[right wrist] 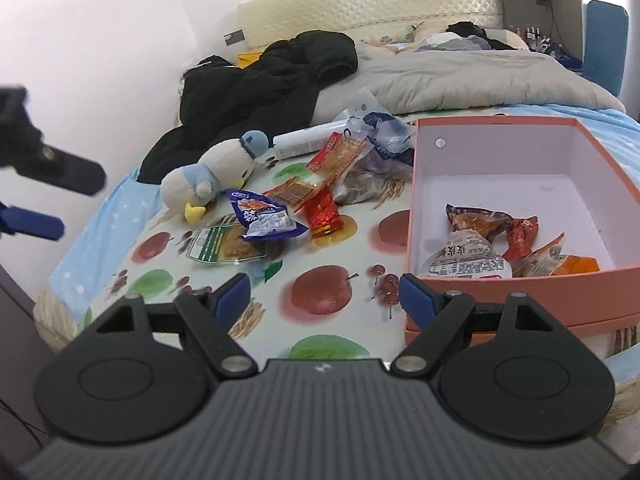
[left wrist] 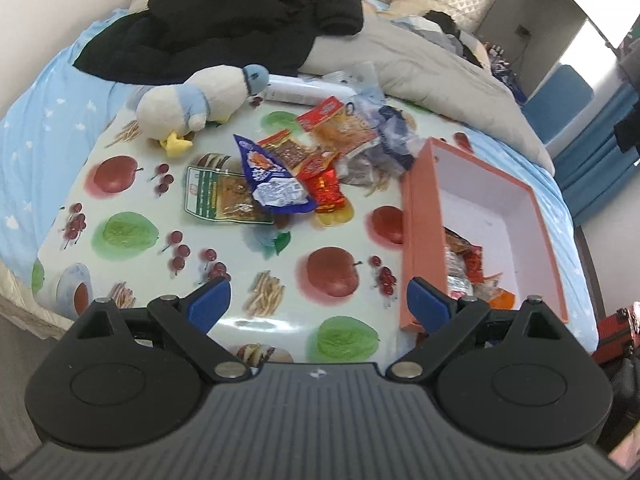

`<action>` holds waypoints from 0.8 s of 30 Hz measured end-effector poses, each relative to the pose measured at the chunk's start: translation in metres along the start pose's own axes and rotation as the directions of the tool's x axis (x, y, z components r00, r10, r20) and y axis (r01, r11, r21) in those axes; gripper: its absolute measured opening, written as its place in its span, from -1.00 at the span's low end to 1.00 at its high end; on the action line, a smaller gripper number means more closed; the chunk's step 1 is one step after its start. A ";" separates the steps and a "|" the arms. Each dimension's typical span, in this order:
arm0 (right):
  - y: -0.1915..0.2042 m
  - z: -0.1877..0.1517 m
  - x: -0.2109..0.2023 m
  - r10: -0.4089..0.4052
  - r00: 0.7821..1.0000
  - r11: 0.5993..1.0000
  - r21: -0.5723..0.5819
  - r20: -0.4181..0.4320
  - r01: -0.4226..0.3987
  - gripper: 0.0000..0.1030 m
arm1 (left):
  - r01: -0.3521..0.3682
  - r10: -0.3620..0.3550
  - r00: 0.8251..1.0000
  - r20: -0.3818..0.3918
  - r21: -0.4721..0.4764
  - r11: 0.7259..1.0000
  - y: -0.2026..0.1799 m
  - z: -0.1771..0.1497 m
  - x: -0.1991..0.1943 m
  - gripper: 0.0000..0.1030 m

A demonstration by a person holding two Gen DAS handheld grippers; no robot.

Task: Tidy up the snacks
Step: 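Move both tools back toward the snack pile, then grasp the blue spicy-strip bag with left tool while right tool grasps red foil packet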

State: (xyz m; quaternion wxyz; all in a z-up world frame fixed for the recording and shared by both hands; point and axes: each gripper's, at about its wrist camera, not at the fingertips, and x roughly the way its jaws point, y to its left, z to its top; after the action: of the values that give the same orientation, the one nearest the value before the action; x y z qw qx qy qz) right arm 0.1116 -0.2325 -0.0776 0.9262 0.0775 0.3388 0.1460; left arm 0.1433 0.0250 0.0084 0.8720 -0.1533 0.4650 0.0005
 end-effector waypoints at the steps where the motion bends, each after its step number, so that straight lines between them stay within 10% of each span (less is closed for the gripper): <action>1: 0.000 0.001 0.001 0.003 1.000 1.000 0.001 0.005 -0.003 0.61 | -0.001 0.001 1.000 0.002 -0.003 1.000 0.003 0.002 0.005 0.88; 13: 0.032 0.015 0.047 0.076 0.990 0.990 -0.131 0.122 -0.060 0.59 | -0.003 0.003 1.000 0.031 -0.007 1.000 0.034 0.042 0.111 0.88; 24: 0.032 0.020 0.136 0.018 0.990 0.984 -0.177 0.137 0.007 0.18 | 0.057 -0.057 0.998 -0.001 -0.115 0.992 0.069 0.063 0.210 0.86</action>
State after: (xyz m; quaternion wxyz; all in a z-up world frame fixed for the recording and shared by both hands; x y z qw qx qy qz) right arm 0.2163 -0.1594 -0.1370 0.9502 0.0057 0.2595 0.1724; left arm 0.3038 0.0781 -0.1482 0.8604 -0.2166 0.4613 0.0021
